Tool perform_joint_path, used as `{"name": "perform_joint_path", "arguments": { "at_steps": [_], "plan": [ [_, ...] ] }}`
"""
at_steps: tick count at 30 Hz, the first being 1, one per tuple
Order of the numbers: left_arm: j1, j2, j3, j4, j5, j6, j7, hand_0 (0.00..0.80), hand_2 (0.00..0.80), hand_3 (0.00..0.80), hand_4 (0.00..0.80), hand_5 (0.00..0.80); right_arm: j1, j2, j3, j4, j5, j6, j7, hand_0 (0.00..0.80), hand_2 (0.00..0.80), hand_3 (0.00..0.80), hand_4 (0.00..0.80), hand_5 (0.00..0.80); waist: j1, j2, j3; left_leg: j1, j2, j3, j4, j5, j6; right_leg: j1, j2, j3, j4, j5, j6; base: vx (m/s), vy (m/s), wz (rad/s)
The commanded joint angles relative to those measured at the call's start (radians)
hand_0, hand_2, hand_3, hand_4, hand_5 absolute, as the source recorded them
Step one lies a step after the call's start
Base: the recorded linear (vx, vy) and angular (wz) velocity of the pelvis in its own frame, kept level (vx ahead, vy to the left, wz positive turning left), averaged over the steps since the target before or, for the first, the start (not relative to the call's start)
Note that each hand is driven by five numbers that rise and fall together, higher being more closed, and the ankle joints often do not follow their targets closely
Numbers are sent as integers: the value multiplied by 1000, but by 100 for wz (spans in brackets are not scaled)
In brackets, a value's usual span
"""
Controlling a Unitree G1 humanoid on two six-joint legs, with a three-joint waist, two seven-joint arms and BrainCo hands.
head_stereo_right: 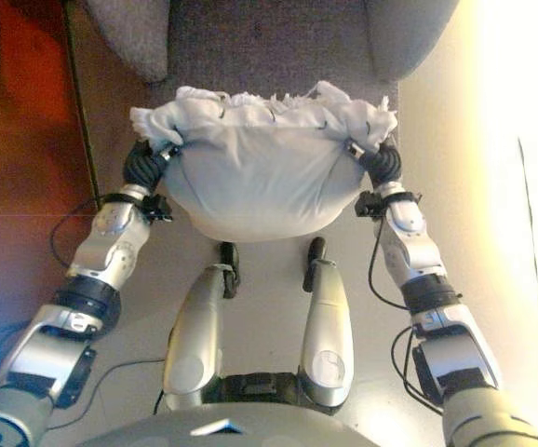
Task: Pick up the cushion and take it to the sofa
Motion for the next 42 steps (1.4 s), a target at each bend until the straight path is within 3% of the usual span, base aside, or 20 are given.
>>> {"name": "perform_joint_path", "arguments": {
  "at_steps": [1, 3, 7, 14, 20, 28, 33, 36, 40, 42],
  "plan": [
    [39, -58, -2, -118, -18, -61, -12, 800, 800, 800, 800, 800, 61, 25, -33, -121, 20, -74, 31, 800, 800, 800, 800, 800, 12, -12, -198, 54, -1, -23, -52, 16, 7, 164, -17, -67, -203, 54, 56, 224, -13, -8],
    [78, -76, -2, -120, -14, -56, -11, 800, 800, 800, 800, 800, 125, 40, -44, -128, 14, -78, 47, 800, 800, 800, 800, 800, 8, -12, -235, 121, 0, -4, -101, 25, 5, 233, -14, -82, -241, 53, 56, 203, -6, 12],
    [129, -106, 3, -137, 2, -55, -27, 800, 800, 800, 800, 800, 250, 74, -75, -165, 72, -100, 99, 800, 800, 800, 800, 800, -20, -5, -302, 246, 16, 105, -217, 52, 4, 353, -12, -132, -322, 57, 58, 147, 30, 23],
    [208, -124, 18, -210, -15, -58, -53, 800, 800, 800, 800, 800, 318, 144, -63, -177, 60, -102, 70, 800, 800, 800, 800, 800, -15, 6, -389, 407, 0, 136, -358, 55, 18, 486, -2, -136, -425, 70, 73, 104, 82, 15],
    [240, -119, 32, -229, 16, -26, -72, 800, 800, 800, 800, 800, 322, 154, -53, -157, 64, -82, 77, 800, 800, 800, 800, 800, -4, 3, -414, 475, -15, 167, -401, 47, 23, 545, 5, -150, -482, 93, 81, 56, 92, -1],
    [230, -97, 45, -210, 39, -12, -108, 800, 800, 800, 800, 800, 347, 180, -44, -179, 35, -73, 60, 800, 800, 800, 800, 800, -16, 9, -424, 490, -44, 162, -353, 2, 77, 522, -60, -100, -327, 80, 91, 73, 142, -5],
    [209, -88, 41, -210, 33, -10, -138, 800, 800, 800, 800, 800, 349, 177, -43, -155, 25, -67, 87, 800, 800, 800, 800, 800, -16, 27, -404, 477, -80, 125, -328, -15, 128, 408, -127, -52, -32, 182, 60, 25, 171, 2],
    [239, -70, 60, -212, 29, -5, -161, 800, 800, 800, 800, 800, 373, 157, -50, -172, 51, -54, 102, 800, 800, 800, 800, 800, -29, 39, -382, 501, -88, 119, -317, -30, 130, 326, -125, -1, 112, 251, 56, 121, 144, 14],
    [271, -55, 77, -207, 14, -17, -173, 800, 800, 800, 800, 800, 405, 146, -79, -168, 68, -35, 137, 800, 800, 800, 800, 800, -60, 15, -368, 549, -103, 119, -310, -64, 119, 303, -80, 9, -24, 284, 80, 238, -19, 8],
    [271, -54, 71, -212, 22, -18, -160, 800, 800, 800, 800, 800, 402, 146, -88, -145, 85, -37, 152, 800, 800, 800, 800, 800, -76, -19, -360, 567, -120, 115, -277, -112, 120, 289, -53, -4, -192, 280, 103, 331, -139, 10]
  ]
}}
